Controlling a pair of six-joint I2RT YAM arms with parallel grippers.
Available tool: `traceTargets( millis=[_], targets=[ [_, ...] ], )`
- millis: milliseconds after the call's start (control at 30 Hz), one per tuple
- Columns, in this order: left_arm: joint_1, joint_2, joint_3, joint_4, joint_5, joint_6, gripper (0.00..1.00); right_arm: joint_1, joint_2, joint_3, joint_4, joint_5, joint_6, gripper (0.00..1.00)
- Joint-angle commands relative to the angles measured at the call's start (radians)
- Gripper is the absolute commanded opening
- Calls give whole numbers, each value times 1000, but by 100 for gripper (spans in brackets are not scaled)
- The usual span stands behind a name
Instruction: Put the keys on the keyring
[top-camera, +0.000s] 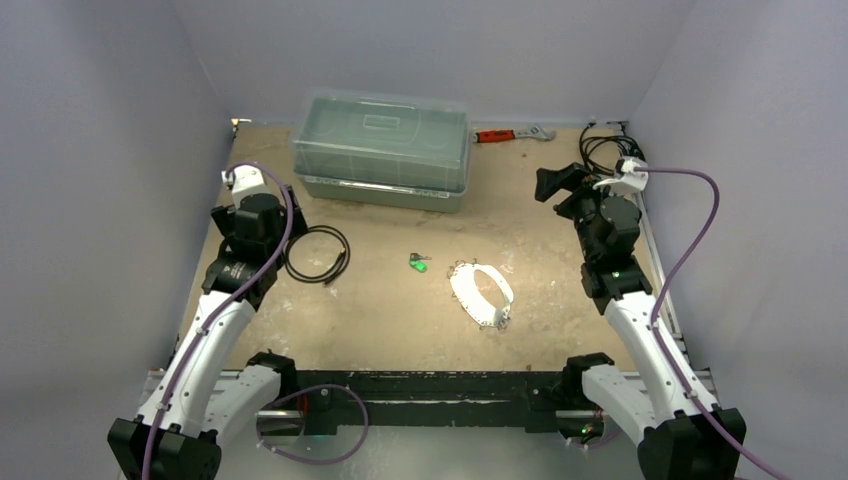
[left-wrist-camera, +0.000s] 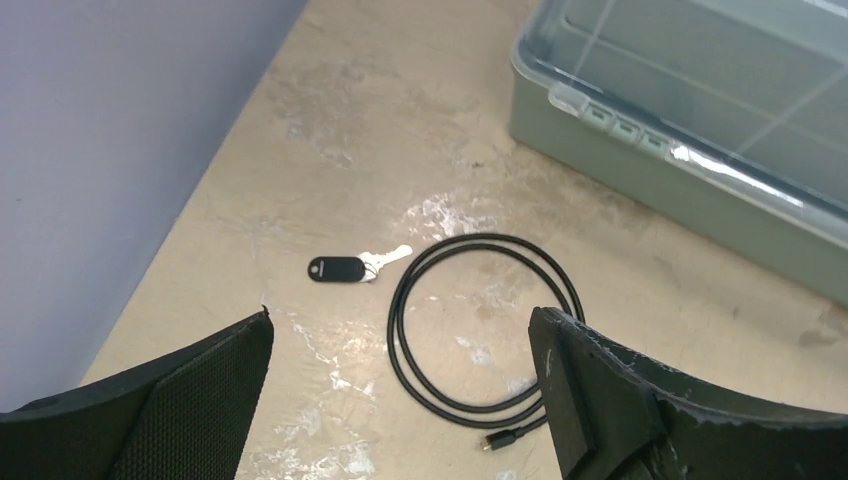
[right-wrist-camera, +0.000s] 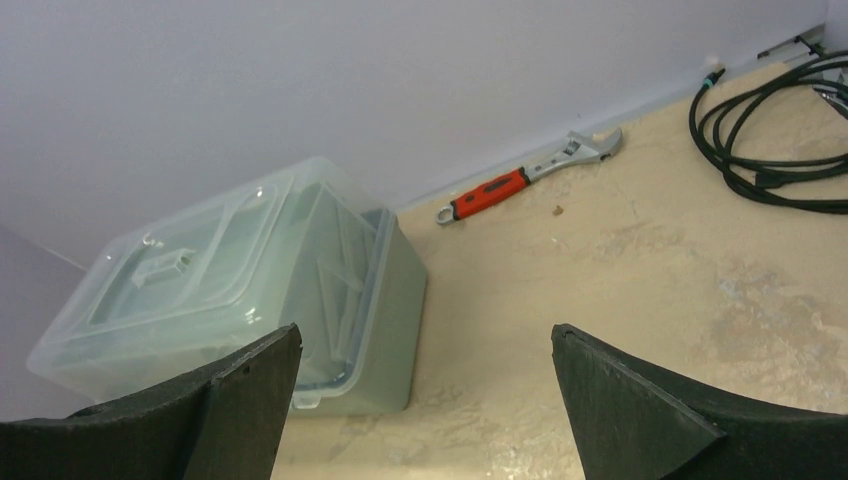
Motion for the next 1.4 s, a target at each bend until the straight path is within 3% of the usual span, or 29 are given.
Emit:
traceTargets(
  millis=[0,167,433,567,767,1067,1367],
  targets=[
    [0,-2,-4,62,141,67,99,17,2,31,-62,-31,-28,99],
    [-1,48,-8,119,466,127,94,118,16,36,-122,10,-67,99],
    [-41,79,-19,160,651,162,89,243,22,52,-255,79,-43,99],
    [-46,76,-28,166,679,158,85,306,71,27,-264,106,3,99],
    [-49,75,-31,169,677,157,80,418,180,18,-267,155,90,90],
    [-49,75,-32,169,676,151,74,534,326,23,-305,277,206,74],
    [-49,66,-32,167,668,148,72,563,471,54,-313,313,233,55]
  ],
)
